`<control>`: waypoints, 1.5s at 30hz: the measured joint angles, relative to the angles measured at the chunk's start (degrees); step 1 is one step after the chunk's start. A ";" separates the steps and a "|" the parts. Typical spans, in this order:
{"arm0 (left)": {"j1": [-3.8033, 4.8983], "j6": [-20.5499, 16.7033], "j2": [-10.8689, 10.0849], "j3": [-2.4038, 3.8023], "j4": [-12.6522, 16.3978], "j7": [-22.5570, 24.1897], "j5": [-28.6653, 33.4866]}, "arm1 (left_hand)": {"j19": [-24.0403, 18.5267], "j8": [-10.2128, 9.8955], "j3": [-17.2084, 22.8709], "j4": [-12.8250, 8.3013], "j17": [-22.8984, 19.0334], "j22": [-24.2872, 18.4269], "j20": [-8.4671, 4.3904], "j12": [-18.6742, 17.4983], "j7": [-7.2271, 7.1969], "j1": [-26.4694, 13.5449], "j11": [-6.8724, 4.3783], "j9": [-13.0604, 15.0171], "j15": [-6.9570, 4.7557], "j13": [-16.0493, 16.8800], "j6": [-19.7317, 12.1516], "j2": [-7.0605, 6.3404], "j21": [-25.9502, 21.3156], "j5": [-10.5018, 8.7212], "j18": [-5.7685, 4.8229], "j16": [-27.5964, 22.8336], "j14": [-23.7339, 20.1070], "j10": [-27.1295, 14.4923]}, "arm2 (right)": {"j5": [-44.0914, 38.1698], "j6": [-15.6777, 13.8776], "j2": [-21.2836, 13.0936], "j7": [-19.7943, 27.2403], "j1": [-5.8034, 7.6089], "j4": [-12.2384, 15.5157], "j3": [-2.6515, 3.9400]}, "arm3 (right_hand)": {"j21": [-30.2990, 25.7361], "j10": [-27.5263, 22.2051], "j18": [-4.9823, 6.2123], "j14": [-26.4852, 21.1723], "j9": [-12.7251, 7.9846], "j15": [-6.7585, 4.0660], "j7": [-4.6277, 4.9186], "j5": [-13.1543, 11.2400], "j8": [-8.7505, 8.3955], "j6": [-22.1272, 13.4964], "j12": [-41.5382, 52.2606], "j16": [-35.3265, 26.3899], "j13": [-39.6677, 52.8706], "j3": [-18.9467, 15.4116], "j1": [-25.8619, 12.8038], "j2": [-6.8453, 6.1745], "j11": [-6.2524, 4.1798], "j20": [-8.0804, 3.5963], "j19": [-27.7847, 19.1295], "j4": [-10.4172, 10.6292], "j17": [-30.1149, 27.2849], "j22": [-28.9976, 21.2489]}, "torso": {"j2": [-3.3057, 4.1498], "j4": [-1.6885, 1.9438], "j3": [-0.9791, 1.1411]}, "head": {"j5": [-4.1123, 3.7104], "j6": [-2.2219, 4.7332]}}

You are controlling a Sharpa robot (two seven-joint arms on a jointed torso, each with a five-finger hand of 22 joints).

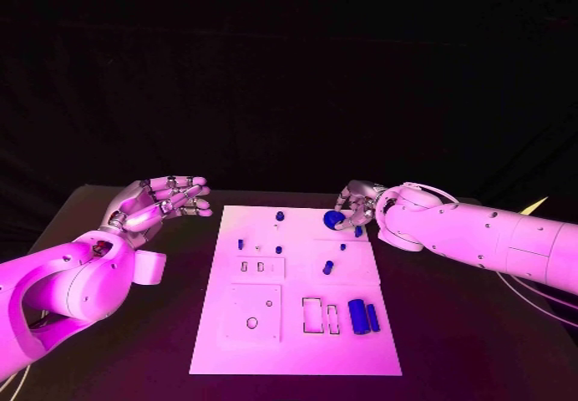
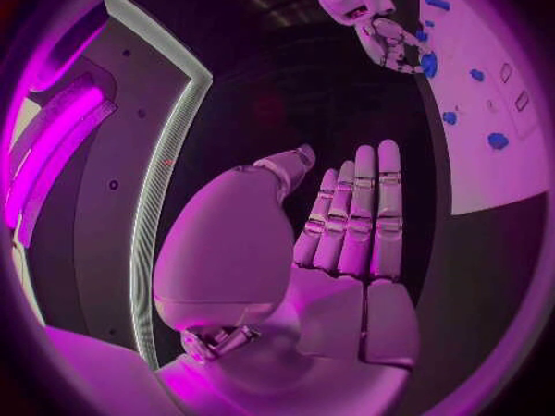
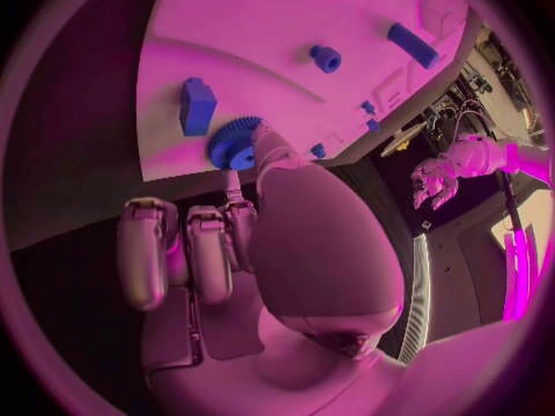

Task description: Assemble the parts on the task board

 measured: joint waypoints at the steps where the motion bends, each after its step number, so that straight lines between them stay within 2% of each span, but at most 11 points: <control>1: 0.00 0.00 0.00 0.00 0.00 0.00 0.00 | 0.00 0.00 0.00 0.00 0.00 0.00 0.00 0.00 0.00 0.00 0.00 0.00 0.00 0.00 0.00 0.00 0.00 0.00 0.00 0.00 0.00 0.00 | 0.07 0.05 0.02 0.03 -0.01 -0.02 0.02 | 0.00 0.08 0.00 0.00 0.20 -0.01 -0.16 0.00 0.00 0.16 0.00 0.00 0.00 0.14 -0.29 0.59 -0.08 0.00 0.00 0.13 0.00 0.00 | 0.00 0.00 0.00 | 0.00 -0.02; 3: 0.00 0.01 -0.01 0.00 0.00 -0.01 0.00 | 0.00 0.00 0.00 0.00 0.00 0.00 0.00 0.00 0.00 0.00 0.00 0.00 0.00 0.00 0.00 0.00 0.00 0.00 0.00 0.00 0.00 0.00 | 0.28 0.15 0.09 0.11 -0.02 -0.08 0.05 | 0.01 0.40 -0.02 -0.01 0.20 -0.02 -0.27 0.00 0.00 0.66 0.00 0.00 0.00 1.84 -0.32 0.59 -0.37 -0.20 0.18 0.08 0.00 0.00 | 0.00 0.03 -0.01 | 0.00 -0.03; 4: 0.00 0.01 -0.02 0.00 0.00 -0.02 0.00 | 0.00 0.00 0.00 0.00 0.00 0.00 0.00 0.00 0.00 0.00 0.00 0.00 0.00 0.00 0.00 0.00 0.00 0.00 0.00 0.00 0.00 0.00 | 0.36 0.18 0.11 0.16 -0.02 -0.12 0.06 | 0.02 0.38 -0.39 -0.01 0.20 -0.02 -0.37 0.00 0.00 0.77 0.01 0.00 0.00 2.57 -1.76 2.03 -0.36 -0.22 0.19 -0.28 0.00 0.00 | 0.00 0.03 -0.02 | 0.00 -0.03; 5: 0.00 0.02 -0.02 0.00 0.00 -0.03 0.00 | 0.00 0.00 0.00 0.00 0.00 0.00 0.00 0.00 0.00 0.00 0.00 0.00 0.00 0.00 0.00 0.00 0.00 0.00 0.00 0.00 0.00 0.00 | 0.44 0.20 0.11 0.22 -0.02 -0.15 0.07 | 0.03 0.38 -0.55 -0.04 0.20 -0.05 -0.49 -0.01 0.00 0.90 0.01 0.00 0.00 3.43 -2.19 2.47 -0.37 -0.22 0.19 -0.25 0.00 0.00 | 0.00 0.04 -0.03 | 0.01 -0.05; 7: 0.00 0.03 -0.05 0.00 0.00 -0.05 0.00 | 0.00 0.00 0.00 0.00 0.03 0.01 0.00 0.00 0.00 0.00 0.00 0.00 0.00 0.00 0.00 0.00 0.00 0.00 0.00 0.00 0.00 0.00 | 0.58 0.22 0.11 0.42 -0.04 -0.19 0.07 | 0.03 0.79 -0.76 -0.19 0.14 -1.01 -0.69 -0.01 -0.02 1.49 0.67 0.00 0.00 5.15 -2.18 2.47 -0.78 -0.52 0.48 -0.39 0.00 0.00 | 0.00 0.06 -0.03 | 0.01 -0.09; 19: 0.00 0.20 -0.09 0.00 0.00 -0.23 0.00 | 0.00 0.00 0.00 0.00 0.14 0.01 0.00 0.00 0.00 0.00 0.00 0.00 0.00 0.00 0.00 0.00 0.01 0.00 0.00 0.00 -0.01 0.00 | 0.67 -0.22 0.26 1.05 -0.16 0.22 0.03 | 0.66 1.29 -0.84 -0.19 -2.38 -1.04 -0.98 -0.46 -0.06 1.81 0.67 0.00 0.00 8.61 -2.20 2.47 -1.28 -0.57 0.51 -1.03 0.00 0.00 | -0.01 0.09 -0.04 | 0.13 -0.18; 23: 0.00 0.22 -0.12 0.00 0.00 -0.25 0.00 | 0.00 0.00 0.00 0.00 0.16 0.02 0.00 0.00 0.00 0.00 0.00 0.00 0.00 0.00 0.00 0.00 0.01 0.00 0.00 0.00 -0.01 0.00 | -1.13 -1.76 0.25 0.94 -0.38 0.70 -0.10 | 1.34 1.30 -0.84 -0.20 -4.43 -1.05 -1.07 -0.66 -0.64 1.89 0.67 0.01 0.00 10.47 -2.20 2.46 -1.29 -1.04 0.97 -1.81 0.00 0.00 | -0.01 0.07 -0.03 | 0.23 -0.12; 27: 0.00 0.24 -0.13 0.00 0.00 -0.29 0.00 | 0.00 0.00 0.00 0.00 0.16 0.02 0.00 0.00 0.00 0.00 0.00 0.00 0.00 0.00 0.00 0.00 0.01 0.00 0.00 0.00 -0.01 0.00 | -4.37 -4.97 -0.10 1.07 -0.56 2.29 -0.20 | 2.01 1.30 -0.84 -0.21 -4.70 -1.07 -1.07 -1.12 -1.05 1.90 1.12 0.01 0.00 11.39 -2.20 2.46 -1.29 -1.04 0.97 -2.39 0.00 0.00 | -0.01 0.04 0.00 | 0.36 -0.08; 29: 0.00 0.26 -0.11 0.00 -0.03 -0.31 0.00 | -0.01 0.00 0.00 0.00 0.17 0.02 0.00 0.00 0.00 0.00 0.00 0.00 0.00 0.00 -0.01 0.00 0.01 0.00 0.00 0.00 -0.01 0.00 | -6.82 -7.18 -0.40 1.10 -0.56 3.86 -0.20 | 2.48 1.71 -0.86 0.29 -4.81 -1.56 -1.08 -1.12 -1.05 1.90 1.77 0.01 0.00 11.94 -2.21 2.46 -1.71 -1.04 0.97 -2.94 0.00 0.00 | 0.00 0.03 0.04 | 0.42 -0.06; 36: -0.02 0.30 0.05 0.00 -0.19 -0.32 0.00 | -0.01 0.00 0.00 0.00 0.21 0.03 0.01 0.00 0.00 0.00 0.00 0.00 0.01 0.00 -0.01 0.00 0.01 0.00 0.00 0.00 -0.39 0.00 | -15.47 -12.90 -0.73 -0.16 -0.49 10.68 -0.15 | 3.34 1.70 -0.90 0.30 -5.10 -1.55 -1.46 -1.13 -1.05 2.30 1.77 0.01 0.00 13.51 -3.28 1.38 -1.70 -1.05 0.97 -3.73 0.00 0.00 | 0.00 0.01 0.04 | 0.57 0.09; 45: -0.02 0.36 0.29 -0.01 -0.22 -0.31 0.00 | -0.01 0.00 0.00 0.00 0.21 0.03 0.00 0.00 0.00 0.00 0.00 0.00 0.01 0.00 -0.01 0.00 0.01 0.00 0.00 0.00 -0.40 0.00 | -19.88 -13.84 2.73 -1.99 -0.44 13.15 -0.18 | 3.35 1.71 -0.93 0.30 -5.09 -1.55 -1.60 -1.13 -1.04 2.84 1.77 0.21 0.00 13.92 -3.79 0.87 -1.70 -1.06 0.97 -3.94 0.00 0.00 | -0.01 0.05 -0.06 | 0.71 0.28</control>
